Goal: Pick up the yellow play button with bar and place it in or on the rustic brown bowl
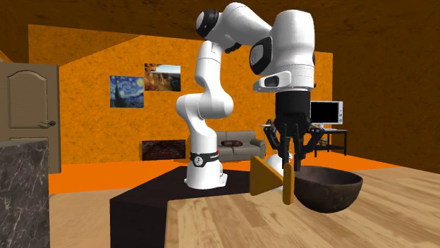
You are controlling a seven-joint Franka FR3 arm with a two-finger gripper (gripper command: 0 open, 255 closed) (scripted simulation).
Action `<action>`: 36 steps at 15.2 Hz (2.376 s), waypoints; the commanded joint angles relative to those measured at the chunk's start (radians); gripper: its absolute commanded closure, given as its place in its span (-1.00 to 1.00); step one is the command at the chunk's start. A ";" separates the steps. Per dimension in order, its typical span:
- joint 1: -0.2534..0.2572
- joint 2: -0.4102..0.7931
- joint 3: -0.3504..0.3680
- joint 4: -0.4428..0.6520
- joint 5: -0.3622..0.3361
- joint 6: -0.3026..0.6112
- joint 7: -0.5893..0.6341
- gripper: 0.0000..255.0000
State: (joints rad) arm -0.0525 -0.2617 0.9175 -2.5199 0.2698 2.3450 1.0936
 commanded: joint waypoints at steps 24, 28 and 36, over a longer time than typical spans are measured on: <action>0.089 -0.200 -0.096 0.198 0.077 -0.367 0.004 1.00; 0.110 -0.193 -0.027 0.262 0.089 -0.404 0.103 1.00; 0.096 -0.128 0.146 0.406 0.072 -0.445 0.300 1.00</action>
State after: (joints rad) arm 0.0489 -0.3983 1.0482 -2.1218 0.3460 1.8972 1.3800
